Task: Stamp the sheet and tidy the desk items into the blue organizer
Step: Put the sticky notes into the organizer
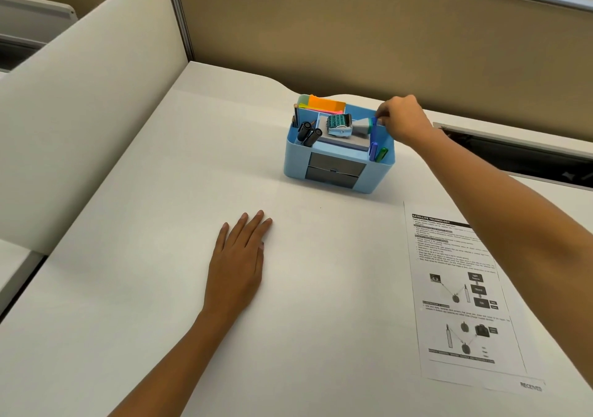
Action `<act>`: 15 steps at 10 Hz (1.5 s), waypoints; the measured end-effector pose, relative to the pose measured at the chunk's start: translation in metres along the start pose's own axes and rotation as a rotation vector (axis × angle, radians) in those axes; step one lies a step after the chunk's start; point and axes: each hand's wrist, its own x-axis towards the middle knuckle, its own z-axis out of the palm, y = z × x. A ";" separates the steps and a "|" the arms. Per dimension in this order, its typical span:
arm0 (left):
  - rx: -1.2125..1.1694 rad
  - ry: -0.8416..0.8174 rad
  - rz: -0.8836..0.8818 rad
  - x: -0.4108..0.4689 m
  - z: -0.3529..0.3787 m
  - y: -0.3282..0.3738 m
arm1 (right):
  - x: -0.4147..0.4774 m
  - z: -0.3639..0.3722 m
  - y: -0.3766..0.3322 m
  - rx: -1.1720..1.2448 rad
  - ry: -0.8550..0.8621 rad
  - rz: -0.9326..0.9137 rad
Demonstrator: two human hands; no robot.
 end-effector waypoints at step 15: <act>-0.034 0.034 0.024 0.000 0.001 0.000 | -0.122 -0.009 -0.017 0.293 0.468 -0.161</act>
